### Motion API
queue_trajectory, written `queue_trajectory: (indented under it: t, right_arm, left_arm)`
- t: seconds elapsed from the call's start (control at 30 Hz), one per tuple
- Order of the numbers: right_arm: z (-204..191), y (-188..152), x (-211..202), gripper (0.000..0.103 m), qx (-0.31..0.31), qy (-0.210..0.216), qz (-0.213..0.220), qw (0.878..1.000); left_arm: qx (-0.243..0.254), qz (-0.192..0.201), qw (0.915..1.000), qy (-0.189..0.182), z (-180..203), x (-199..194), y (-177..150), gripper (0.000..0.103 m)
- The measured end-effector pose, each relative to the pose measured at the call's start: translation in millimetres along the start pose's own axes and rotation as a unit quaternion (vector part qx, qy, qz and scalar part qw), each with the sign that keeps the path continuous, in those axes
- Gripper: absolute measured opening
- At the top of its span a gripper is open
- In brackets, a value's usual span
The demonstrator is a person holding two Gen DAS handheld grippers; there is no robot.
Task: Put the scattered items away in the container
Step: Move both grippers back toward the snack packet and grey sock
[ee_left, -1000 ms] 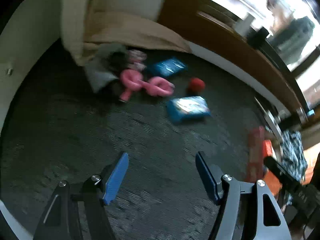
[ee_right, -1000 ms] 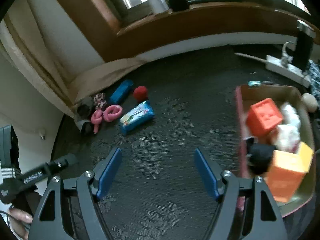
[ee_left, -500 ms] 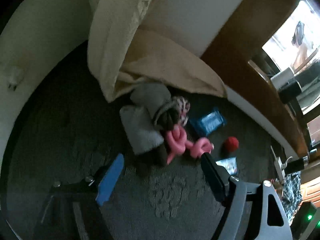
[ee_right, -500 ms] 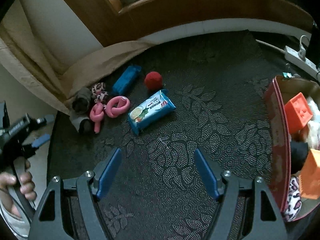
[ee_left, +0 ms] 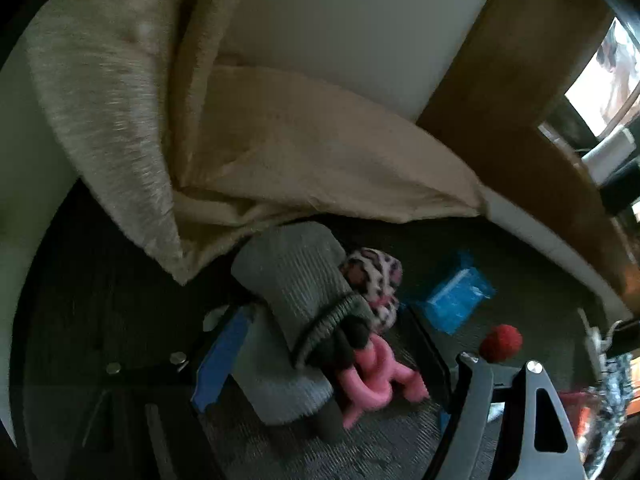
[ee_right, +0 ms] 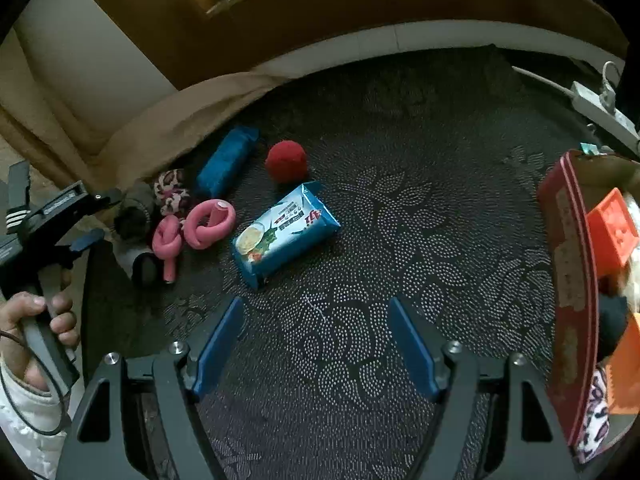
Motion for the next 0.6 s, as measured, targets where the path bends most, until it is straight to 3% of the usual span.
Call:
queue_trajectory:
  t: [0.1, 0.17, 0.2, 0.27, 0.33, 0.6]
  right_arm:
    - [0, 2, 8, 0.078, -0.001, 0.000, -0.006, 1.000]
    - [-1, 4, 14, 0.078, -0.003, 0.001, -0.009, 1.000]
    - [-1, 5, 17, 0.078, -0.001, 0.004, -0.012, 1.000]
    - [-3, 8, 24, 0.078, 0.007, 0.015, -0.016, 1.000]
    - [-5, 11, 30, 0.078, 0.014, 0.025, -0.021, 0.999]
    - [-12, 24, 56, 0.078, 0.045, 0.067, -0.040, 0.996]
  left_arm:
    - [0.018, 0.000, 0.9997, 0.019, -1, 14, 2, 0.080]
    - [0.020, -0.007, 0.9997, 0.010, -3, 20, 2, 0.055]
    - [0.019, -0.006, 0.9998, 0.007, -4, 20, 2, 0.053]
    - [0.015, -0.002, 0.9999, 0.000, -6, 18, 3, 0.037]
    - [0.010, 0.005, 0.9999, -0.007, -8, 14, 3, 0.031]
    - [0.003, 0.030, 0.9989, -0.035, -11, -24, -3, 0.028]
Point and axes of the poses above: each gripper's, at about its wrist camera, not at the fingertips, and x roughly the way its jaws point, z to its right, y to its top, the point moved 8 cm from there along x, roughly the way its jaws point, and after that the axes turned 7 degrees about -x, right-handed, at the moved point
